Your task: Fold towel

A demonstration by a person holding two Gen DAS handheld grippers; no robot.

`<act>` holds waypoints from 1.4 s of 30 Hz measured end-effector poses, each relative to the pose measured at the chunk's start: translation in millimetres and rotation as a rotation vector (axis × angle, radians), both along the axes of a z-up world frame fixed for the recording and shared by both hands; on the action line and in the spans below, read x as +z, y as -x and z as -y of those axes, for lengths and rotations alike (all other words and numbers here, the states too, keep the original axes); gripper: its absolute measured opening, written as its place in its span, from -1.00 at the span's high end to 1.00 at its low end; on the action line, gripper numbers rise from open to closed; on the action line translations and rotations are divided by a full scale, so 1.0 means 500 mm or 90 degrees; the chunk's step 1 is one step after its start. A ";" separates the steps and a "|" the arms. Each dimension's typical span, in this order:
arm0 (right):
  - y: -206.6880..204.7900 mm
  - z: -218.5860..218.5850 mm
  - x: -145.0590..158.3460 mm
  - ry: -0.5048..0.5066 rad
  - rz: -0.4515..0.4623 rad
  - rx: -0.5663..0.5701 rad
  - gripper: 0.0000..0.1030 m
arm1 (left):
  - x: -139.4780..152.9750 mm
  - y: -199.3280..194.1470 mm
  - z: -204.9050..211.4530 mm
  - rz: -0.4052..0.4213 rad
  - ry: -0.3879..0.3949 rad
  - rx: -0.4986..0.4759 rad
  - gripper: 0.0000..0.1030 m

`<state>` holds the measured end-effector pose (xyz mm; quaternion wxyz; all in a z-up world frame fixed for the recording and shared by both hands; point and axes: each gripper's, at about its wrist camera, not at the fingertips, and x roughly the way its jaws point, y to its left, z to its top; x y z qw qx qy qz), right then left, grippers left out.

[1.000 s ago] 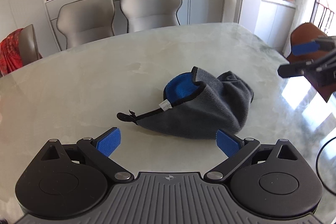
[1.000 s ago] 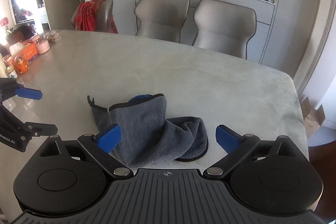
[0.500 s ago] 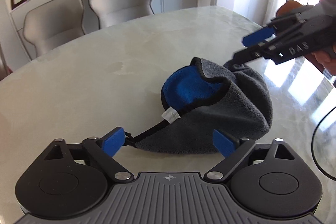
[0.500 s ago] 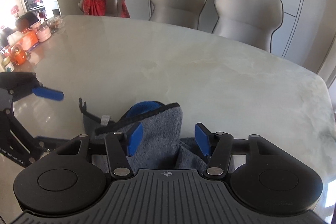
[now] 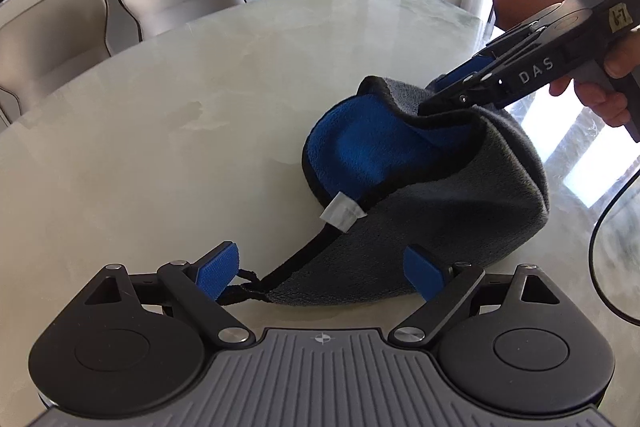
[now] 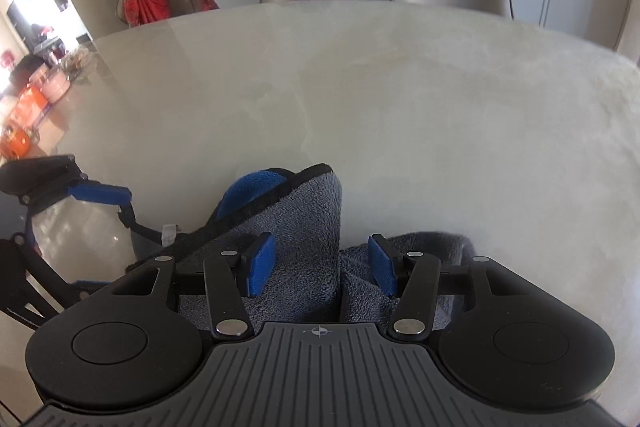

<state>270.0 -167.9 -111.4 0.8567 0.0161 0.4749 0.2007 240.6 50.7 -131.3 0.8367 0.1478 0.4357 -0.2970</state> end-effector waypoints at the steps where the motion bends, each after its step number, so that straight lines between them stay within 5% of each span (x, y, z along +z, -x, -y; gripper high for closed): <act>1: -0.001 0.001 -0.001 -0.006 0.000 -0.002 -0.02 | -0.002 -0.004 0.000 -0.003 -0.001 -0.002 -0.76; 5: -0.007 -0.005 -0.004 -0.013 0.010 0.005 -0.02 | -0.014 -0.017 0.000 -0.030 -0.005 -0.019 -0.74; 11: 0.020 0.013 0.033 -0.033 0.053 -0.002 0.43 | -0.026 -0.033 -0.008 -0.072 0.004 -0.030 -0.46; 13: 0.035 0.023 0.050 -0.038 0.072 -0.009 0.74 | -0.020 -0.034 -0.012 -0.077 0.010 -0.035 0.02; 15: 0.050 0.033 0.068 -0.043 0.090 -0.016 0.83 | -0.015 -0.036 -0.015 -0.084 0.014 -0.043 0.48; 18: 0.072 0.049 0.094 -0.050 0.118 -0.026 0.86 | -0.002 -0.031 -0.022 -0.082 0.018 -0.054 0.73; 30: 0.212 0.158 0.238 -0.078 0.232 -0.119 0.86 | 0.083 0.028 -0.006 -0.039 0.054 -0.094 0.76; 42: 0.317 0.230 0.274 -0.060 0.268 -0.177 0.86 | 0.093 0.076 0.056 -0.016 0.027 -0.124 0.76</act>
